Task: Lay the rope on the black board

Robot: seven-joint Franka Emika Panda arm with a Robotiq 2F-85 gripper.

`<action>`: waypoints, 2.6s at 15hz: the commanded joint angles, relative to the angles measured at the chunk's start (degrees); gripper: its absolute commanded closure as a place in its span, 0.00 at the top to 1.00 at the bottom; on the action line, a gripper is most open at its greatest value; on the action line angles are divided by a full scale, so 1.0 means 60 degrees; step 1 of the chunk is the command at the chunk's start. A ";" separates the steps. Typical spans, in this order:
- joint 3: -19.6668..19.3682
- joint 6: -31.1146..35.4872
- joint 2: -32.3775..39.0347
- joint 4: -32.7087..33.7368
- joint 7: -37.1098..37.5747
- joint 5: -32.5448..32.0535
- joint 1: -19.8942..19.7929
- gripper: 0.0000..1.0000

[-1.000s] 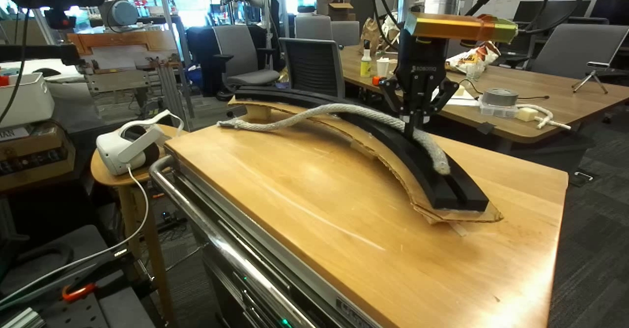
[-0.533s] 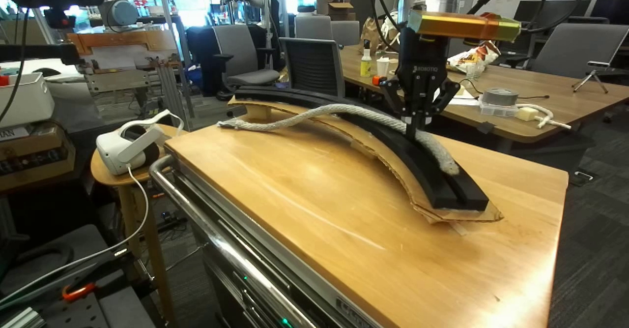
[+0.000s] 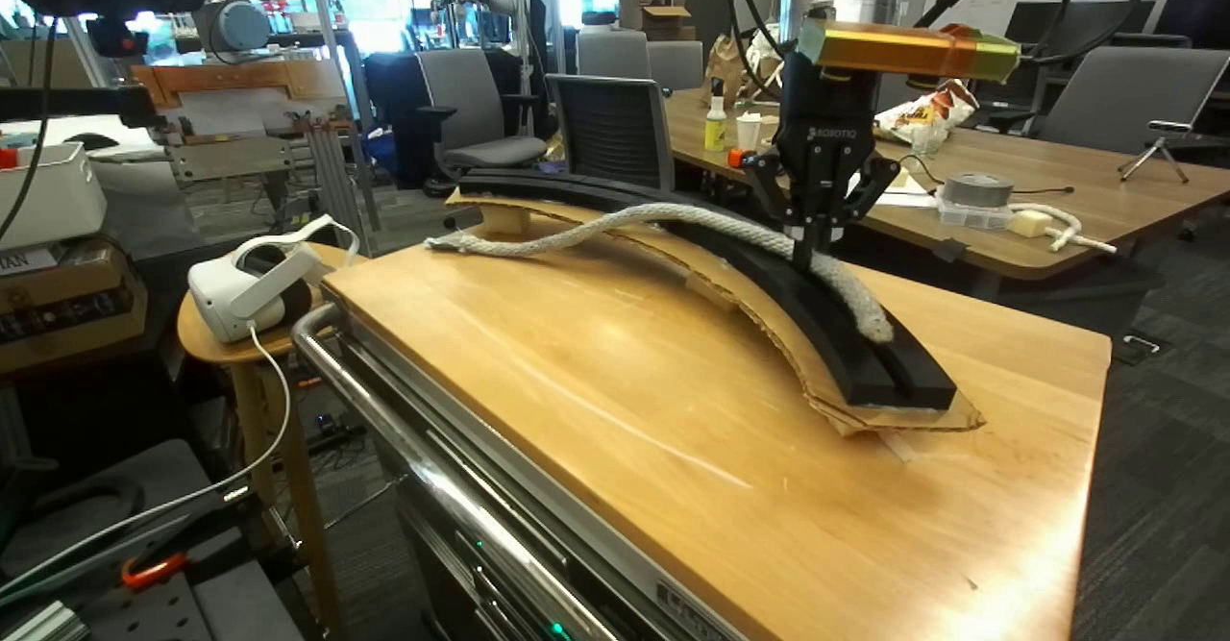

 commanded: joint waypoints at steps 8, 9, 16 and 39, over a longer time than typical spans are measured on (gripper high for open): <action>0.0064 0.0722 -0.0766 -0.0742 -0.0201 0.1574 -0.0536 0.03; 0.0096 0.0710 -0.0708 -0.0693 -0.0213 0.1738 -0.0558 0.03; 0.0053 0.0631 -0.0591 -0.0729 -0.0252 0.2007 -0.0541 0.03; 0.0305 0.0842 -0.1057 -0.0881 -0.1125 0.2674 -0.0761 0.64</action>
